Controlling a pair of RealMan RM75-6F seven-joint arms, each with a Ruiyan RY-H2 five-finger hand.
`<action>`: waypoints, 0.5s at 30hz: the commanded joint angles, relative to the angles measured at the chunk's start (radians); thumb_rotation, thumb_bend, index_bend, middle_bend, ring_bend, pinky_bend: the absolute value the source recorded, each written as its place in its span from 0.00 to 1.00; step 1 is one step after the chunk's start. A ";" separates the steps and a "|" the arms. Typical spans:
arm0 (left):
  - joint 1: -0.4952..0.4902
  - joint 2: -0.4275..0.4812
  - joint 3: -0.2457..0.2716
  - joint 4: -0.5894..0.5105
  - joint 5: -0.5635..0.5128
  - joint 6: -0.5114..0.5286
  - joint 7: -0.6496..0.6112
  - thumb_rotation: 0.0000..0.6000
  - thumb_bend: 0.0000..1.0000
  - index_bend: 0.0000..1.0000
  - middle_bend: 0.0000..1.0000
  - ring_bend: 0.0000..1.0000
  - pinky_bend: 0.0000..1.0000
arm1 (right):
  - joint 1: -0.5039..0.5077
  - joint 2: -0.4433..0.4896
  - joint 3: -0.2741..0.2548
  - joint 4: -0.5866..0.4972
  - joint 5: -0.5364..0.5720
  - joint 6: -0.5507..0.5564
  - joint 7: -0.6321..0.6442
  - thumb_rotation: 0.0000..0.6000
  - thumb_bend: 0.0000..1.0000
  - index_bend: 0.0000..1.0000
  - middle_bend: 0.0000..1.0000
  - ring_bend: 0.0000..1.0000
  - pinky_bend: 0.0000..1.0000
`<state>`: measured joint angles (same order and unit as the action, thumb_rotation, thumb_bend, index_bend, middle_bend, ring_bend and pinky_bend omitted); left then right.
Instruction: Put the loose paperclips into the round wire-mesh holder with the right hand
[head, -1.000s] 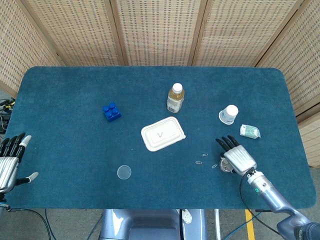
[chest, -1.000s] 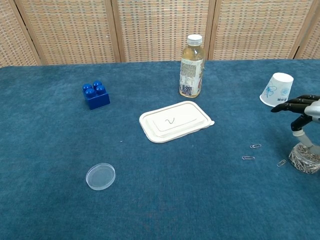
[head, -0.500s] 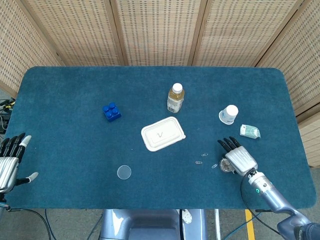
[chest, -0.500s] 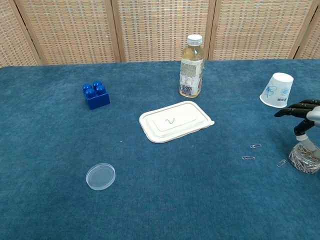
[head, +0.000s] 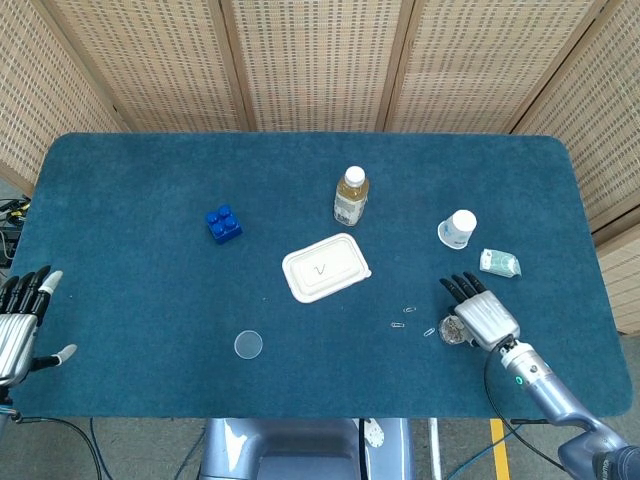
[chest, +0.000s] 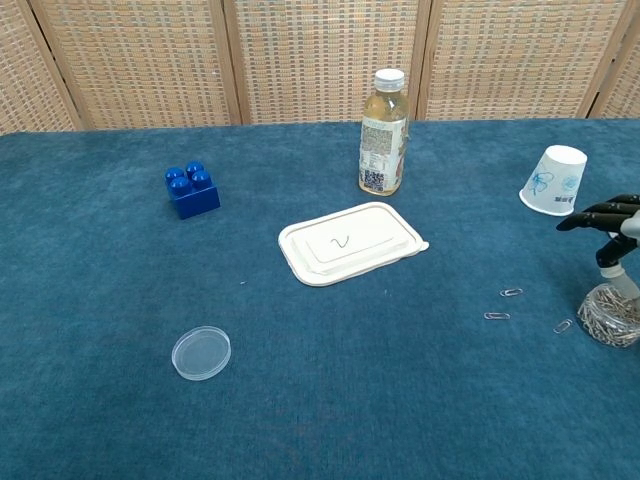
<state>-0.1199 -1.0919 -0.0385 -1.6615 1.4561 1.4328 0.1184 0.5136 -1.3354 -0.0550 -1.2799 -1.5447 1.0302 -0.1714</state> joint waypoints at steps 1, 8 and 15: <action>0.000 0.001 -0.001 0.000 0.000 0.001 -0.001 1.00 0.00 0.00 0.00 0.00 0.00 | -0.002 0.004 0.004 -0.005 0.005 0.000 -0.007 1.00 0.43 0.47 0.06 0.00 0.02; 0.000 0.001 -0.001 -0.001 0.001 0.001 -0.001 1.00 0.00 0.00 0.00 0.00 0.00 | -0.006 0.016 0.007 -0.014 0.007 0.001 -0.014 1.00 0.38 0.45 0.06 0.00 0.02; 0.001 0.000 0.000 -0.001 0.002 0.002 0.002 1.00 0.00 0.00 0.00 0.00 0.00 | -0.009 0.022 0.007 -0.023 0.007 -0.001 -0.021 1.00 0.27 0.40 0.06 0.00 0.02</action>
<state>-0.1193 -1.0915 -0.0387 -1.6625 1.4581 1.4351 0.1204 0.5050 -1.3136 -0.0476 -1.3027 -1.5380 1.0291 -0.1921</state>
